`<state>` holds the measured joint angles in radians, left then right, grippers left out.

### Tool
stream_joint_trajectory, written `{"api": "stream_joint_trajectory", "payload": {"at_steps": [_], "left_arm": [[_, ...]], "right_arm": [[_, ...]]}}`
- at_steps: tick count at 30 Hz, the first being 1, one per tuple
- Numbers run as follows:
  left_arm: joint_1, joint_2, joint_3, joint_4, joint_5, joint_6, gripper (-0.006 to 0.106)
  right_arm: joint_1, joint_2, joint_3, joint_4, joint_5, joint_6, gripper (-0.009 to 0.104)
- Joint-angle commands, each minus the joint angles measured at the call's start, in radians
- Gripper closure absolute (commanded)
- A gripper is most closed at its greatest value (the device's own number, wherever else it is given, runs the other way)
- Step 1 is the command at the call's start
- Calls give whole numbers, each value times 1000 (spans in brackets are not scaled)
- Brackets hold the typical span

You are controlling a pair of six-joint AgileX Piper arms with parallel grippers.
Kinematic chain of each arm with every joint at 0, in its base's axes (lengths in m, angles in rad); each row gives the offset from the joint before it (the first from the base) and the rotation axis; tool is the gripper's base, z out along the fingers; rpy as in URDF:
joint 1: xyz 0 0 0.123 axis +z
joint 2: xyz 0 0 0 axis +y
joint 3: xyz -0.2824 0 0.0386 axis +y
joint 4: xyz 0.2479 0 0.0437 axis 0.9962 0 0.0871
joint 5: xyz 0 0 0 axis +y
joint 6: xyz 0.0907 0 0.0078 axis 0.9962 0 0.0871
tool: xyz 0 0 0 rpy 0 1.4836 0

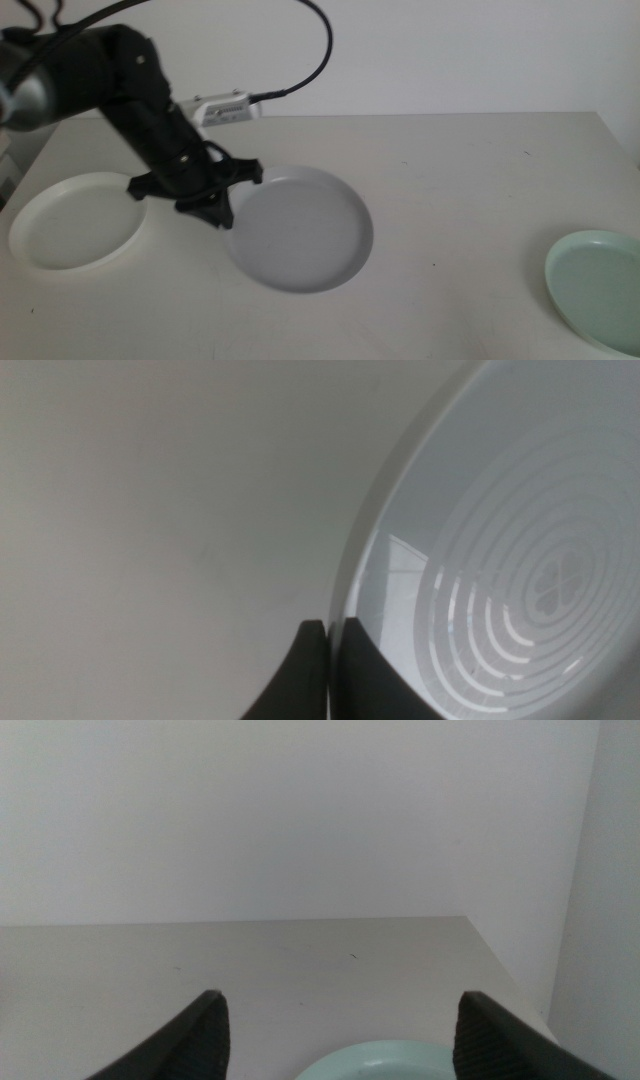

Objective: Stack the three bowls on top of each other.

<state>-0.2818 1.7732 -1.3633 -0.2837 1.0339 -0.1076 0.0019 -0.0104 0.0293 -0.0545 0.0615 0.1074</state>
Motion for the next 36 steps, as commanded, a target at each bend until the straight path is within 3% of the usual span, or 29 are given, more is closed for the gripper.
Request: {"api": "stream_joint_trajectory", "payload": {"at_steps": [1, 14, 24, 29, 33, 36], "left_arm": [[-21, 23, -121, -38, 7, -6, 100], [-75, 351, -511, -51, 66, -34, 100], [-88, 430, -549, -57, 41, -34, 100], [-88, 434, -549, -8, 49, -61, 98], [-88, 434, -549, 2, 53, -61, 86], [-88, 431, -549, -8, 68, -61, 64]], "right_arm": [[-8, -27, -8, -10, -79, -6, 38], [-8, -27, -8, -10, -79, -6, 38], [-8, -27, -8, -10, -79, -6, 38], [-8, -27, -8, -10, -79, -6, 38], [-8, -27, -8, -10, -79, -6, 38], [-8, -27, -8, -10, -79, -6, 38]]}}
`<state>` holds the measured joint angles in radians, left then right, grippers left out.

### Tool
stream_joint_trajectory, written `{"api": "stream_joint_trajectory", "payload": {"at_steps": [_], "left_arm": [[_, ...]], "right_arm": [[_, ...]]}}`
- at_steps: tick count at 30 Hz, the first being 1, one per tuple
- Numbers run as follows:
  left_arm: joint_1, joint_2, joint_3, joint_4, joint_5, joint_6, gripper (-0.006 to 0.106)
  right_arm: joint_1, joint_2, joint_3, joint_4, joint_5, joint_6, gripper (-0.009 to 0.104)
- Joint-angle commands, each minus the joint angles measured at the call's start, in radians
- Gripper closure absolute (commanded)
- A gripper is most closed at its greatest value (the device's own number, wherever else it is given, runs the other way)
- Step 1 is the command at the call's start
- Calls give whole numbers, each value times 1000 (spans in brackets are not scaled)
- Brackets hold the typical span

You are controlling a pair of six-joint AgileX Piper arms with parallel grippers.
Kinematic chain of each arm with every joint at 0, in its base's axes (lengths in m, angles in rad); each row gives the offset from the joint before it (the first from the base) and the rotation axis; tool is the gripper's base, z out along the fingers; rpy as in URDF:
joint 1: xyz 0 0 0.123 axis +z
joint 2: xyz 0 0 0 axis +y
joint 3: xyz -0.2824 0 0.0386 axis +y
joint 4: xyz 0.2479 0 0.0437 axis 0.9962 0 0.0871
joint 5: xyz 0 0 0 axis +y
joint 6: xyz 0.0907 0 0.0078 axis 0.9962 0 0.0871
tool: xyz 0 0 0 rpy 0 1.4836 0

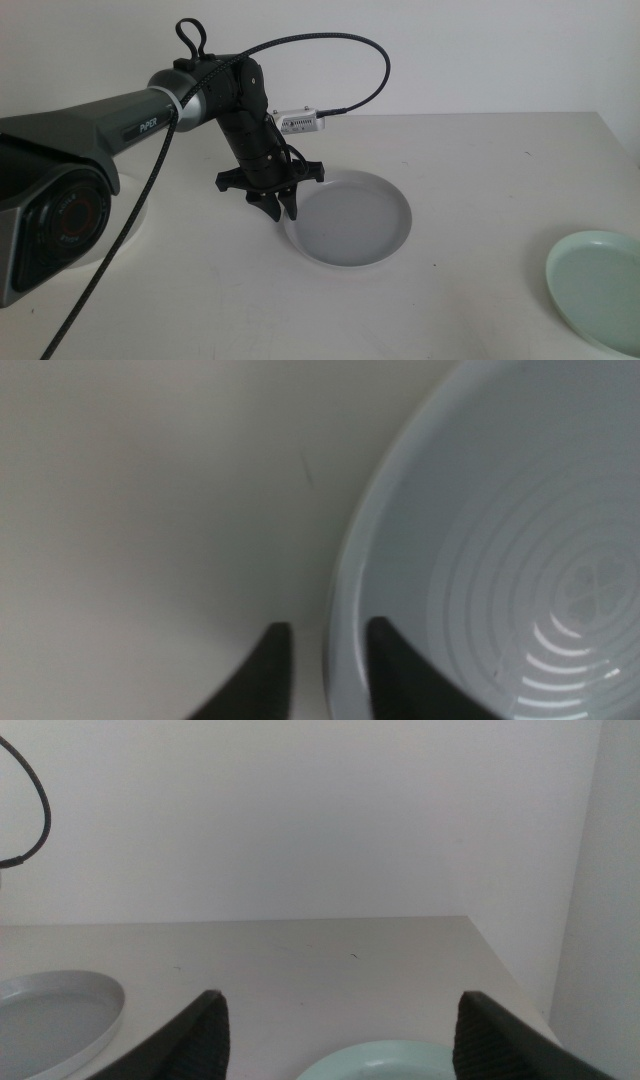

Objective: Stack the three bowls on top of each other.

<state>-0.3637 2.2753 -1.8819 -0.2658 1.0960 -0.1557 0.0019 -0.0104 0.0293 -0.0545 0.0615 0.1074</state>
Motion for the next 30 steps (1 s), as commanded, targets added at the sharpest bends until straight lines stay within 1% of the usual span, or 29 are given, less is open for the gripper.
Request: {"api": "stream_joint_trajectory", "payload": {"at_steps": [1, 4, 5, 6, 7, 8, 10, 15, 21, 24, 30], "left_arm": [[-6, -72, -31, -28, 15, -11, 53], [-6, -93, -31, -24, 16, 28, 23], [-6, -105, -31, -24, 17, 49, 14], [-6, -119, -31, -24, 19, 60, 8], [-6, -135, -31, -24, 22, 64, 3], [-6, -168, -31, -14, 26, 64, 2], [-6, -206, -31, 22, 43, 42, 2], [-6, -317, -31, 147, 106, -30, 2], [4, -435, -31, 259, 167, -55, 2], [26, -489, -31, 292, 201, -60, 2], [125, -587, -12, 298, 215, -51, 2]], "right_arm": [[-8, -27, -8, -10, -79, -6, 38], [-8, -27, -8, -10, -79, -6, 38], [-8, -27, -8, -10, -79, -6, 38], [-8, -27, -8, -10, -79, -6, 38], [-8, -27, -8, -10, -79, -6, 38], [-8, -27, -8, -10, -79, -6, 38], [-8, -27, -8, -10, -79, -6, 38], [-8, -27, -8, -10, -79, -6, 38], [-8, -27, -8, -10, -79, -6, 38], [-8, -27, -8, -10, -79, -6, 38], [-8, -27, -8, -10, -79, -6, 38]]}}
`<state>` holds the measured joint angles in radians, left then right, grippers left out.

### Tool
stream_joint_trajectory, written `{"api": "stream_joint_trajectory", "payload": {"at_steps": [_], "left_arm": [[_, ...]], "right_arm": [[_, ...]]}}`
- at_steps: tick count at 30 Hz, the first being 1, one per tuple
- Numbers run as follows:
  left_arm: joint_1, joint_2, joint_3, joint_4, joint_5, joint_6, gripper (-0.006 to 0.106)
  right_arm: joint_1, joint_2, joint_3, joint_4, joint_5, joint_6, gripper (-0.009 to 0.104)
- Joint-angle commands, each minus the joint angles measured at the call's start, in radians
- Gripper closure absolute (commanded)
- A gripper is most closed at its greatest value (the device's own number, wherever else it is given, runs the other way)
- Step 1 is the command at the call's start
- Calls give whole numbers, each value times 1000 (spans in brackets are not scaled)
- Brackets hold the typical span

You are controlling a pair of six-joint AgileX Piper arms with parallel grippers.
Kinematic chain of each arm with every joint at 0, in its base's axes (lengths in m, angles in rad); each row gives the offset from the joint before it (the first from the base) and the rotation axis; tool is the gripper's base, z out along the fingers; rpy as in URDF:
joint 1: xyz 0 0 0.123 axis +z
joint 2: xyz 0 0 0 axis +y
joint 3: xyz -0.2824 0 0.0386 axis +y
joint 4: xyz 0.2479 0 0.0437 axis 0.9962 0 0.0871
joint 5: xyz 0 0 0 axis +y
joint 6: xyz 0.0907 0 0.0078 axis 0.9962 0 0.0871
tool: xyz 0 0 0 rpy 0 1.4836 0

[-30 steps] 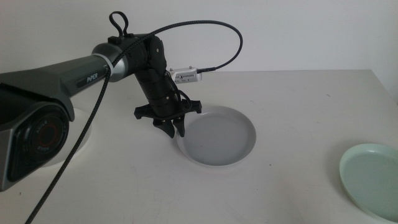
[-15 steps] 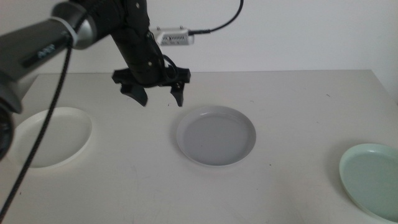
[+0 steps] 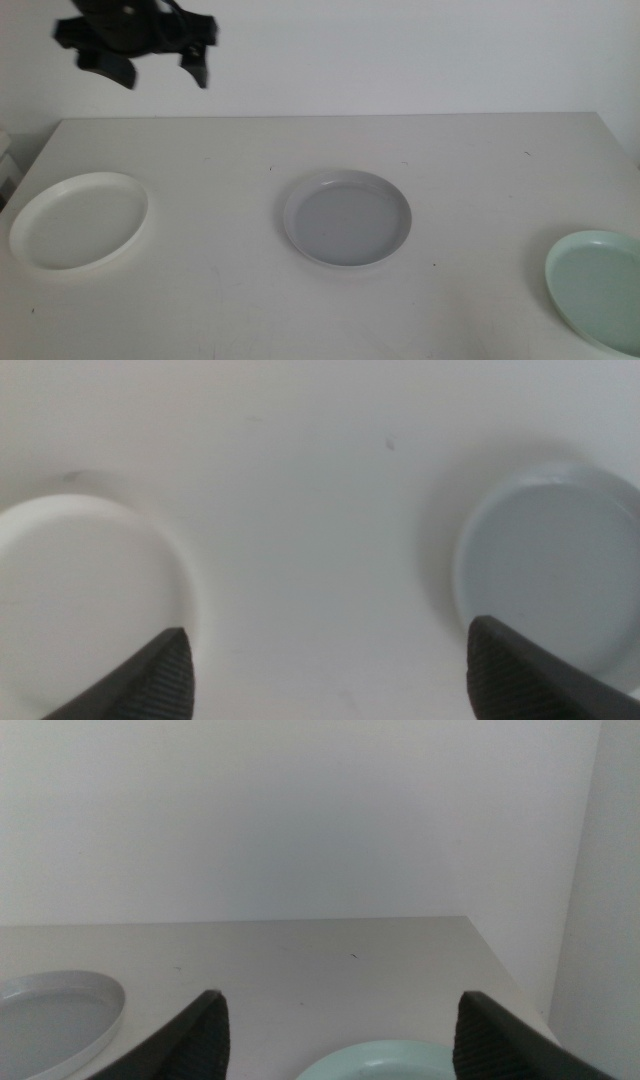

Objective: Stack the three bowls on top of each other.

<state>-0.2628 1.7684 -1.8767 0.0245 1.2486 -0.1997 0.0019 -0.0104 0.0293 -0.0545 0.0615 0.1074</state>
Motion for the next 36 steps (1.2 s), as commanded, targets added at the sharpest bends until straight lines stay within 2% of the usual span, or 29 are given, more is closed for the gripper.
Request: {"api": "stream_joint_trajectory", "payload": {"at_steps": [1, 7, 10, 20, 28, 33, 36], "left_arm": [[46, -94, -15, 9, 63, -7, 2], [180, -147, -15, 7, 63, 47, 2], [256, -154, -15, -25, 63, 100, 2], [510, -128, -15, -166, 63, 277, 2], [669, -15, -15, -337, 63, 446, 2], [680, 107, -15, -272, 53, 477, 2], [680, 167, -15, -270, 54, 529, 2]], "right_arm": [[-8, -27, -8, -10, -79, -6, 38], [-8, -27, -8, -10, -79, -6, 38], [-8, -27, -8, -10, -79, -6, 38], [-8, -27, -8, -10, -79, -6, 38], [-8, -27, -8, -10, -79, -6, 38], [-8, -27, -8, -10, -79, -6, 38], [-8, -27, -8, -10, -79, -6, 38]]}}
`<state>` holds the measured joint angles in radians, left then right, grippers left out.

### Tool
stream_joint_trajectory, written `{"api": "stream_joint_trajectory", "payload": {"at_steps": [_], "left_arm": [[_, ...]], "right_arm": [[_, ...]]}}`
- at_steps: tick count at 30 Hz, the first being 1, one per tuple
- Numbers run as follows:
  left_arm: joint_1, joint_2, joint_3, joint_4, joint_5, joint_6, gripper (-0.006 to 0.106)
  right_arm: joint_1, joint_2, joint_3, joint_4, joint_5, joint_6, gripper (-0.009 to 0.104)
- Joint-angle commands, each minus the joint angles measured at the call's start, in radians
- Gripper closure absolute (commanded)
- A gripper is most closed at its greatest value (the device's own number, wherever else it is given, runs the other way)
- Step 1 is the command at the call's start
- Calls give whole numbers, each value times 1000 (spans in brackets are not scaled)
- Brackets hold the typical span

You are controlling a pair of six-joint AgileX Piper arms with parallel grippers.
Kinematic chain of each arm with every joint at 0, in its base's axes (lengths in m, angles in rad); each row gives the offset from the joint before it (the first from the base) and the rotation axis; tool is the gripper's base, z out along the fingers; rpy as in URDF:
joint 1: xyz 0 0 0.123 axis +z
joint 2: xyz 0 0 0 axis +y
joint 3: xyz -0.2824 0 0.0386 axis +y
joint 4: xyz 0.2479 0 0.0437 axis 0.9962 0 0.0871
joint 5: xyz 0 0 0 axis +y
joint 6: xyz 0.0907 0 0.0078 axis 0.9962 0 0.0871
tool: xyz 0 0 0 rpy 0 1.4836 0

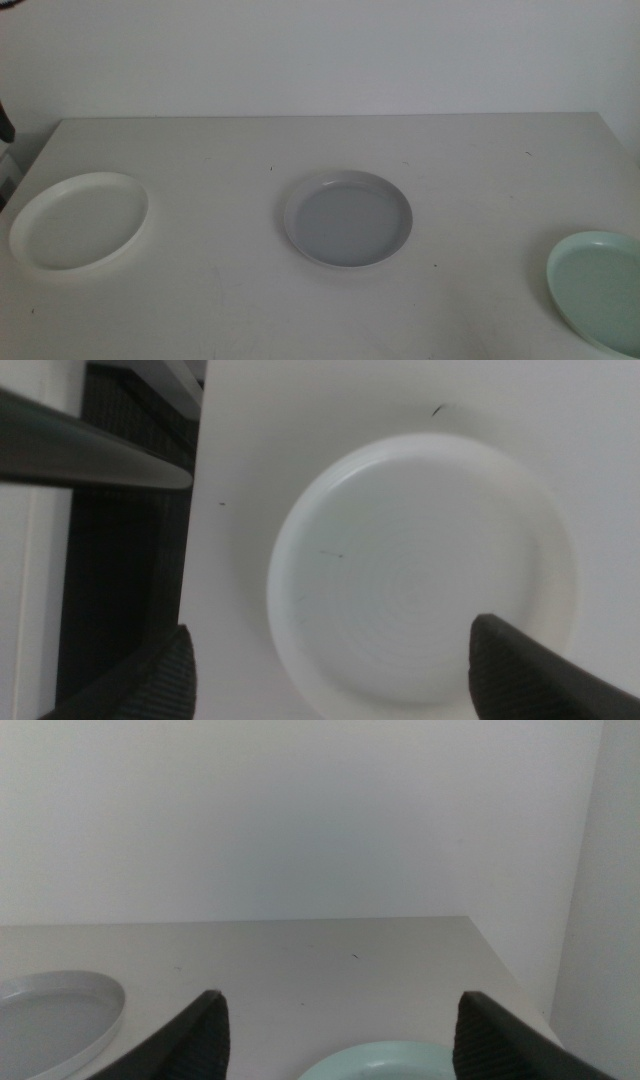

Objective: Stack the three bowls on top of each other.

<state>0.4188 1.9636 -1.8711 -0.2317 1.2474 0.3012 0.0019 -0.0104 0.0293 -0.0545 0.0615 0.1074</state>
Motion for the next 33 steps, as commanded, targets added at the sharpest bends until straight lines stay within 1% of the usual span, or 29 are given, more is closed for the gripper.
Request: {"api": "stream_joint_trajectory", "payload": {"at_steps": [1, 7, 13, 15, 20, 23, 26, 27, 29, 30, 31, 32, 33], "left_arm": [[-1, -5, -21, -10, 56, 48, 2], [-1, 125, -21, -14, 63, 71, 2], [-1, 203, -21, -31, 54, 108, 3], [-1, 225, -22, -37, 51, 119, 7], [-1, 264, -22, -57, 53, 131, 23], [-1, 275, -22, -57, 53, 131, 26], [-1, 276, -22, -31, 45, 130, 29], [-1, 276, -22, -31, 47, 130, 33], [-1, 276, -22, -32, 48, 129, 45], [-1, 276, -22, -37, 48, 124, 54], [-1, 276, -22, -39, 55, 116, 65], [-1, 276, -22, -39, 59, 113, 72], [-1, 276, -22, -39, 66, 107, 84]], "right_arm": [[-8, -27, -8, -10, -79, -6, 38], [-8, -27, -8, -10, -79, -6, 38], [-8, -27, -8, -10, -79, -6, 38], [-8, -27, -8, -10, -79, -6, 38], [-8, -27, -8, -10, -79, -6, 38], [-8, -27, -8, -10, -79, -6, 38], [-8, -27, -8, -10, -79, -6, 38], [-8, -27, -8, -10, -79, -6, 38], [-8, -27, -8, -10, -79, -6, 38], [-8, -27, -8, -10, -79, -6, 38], [-8, -27, -8, -10, -79, -6, 38], [-8, -27, -8, -10, -79, -6, 38], [-8, -27, -8, -10, -79, -6, 38]]}}
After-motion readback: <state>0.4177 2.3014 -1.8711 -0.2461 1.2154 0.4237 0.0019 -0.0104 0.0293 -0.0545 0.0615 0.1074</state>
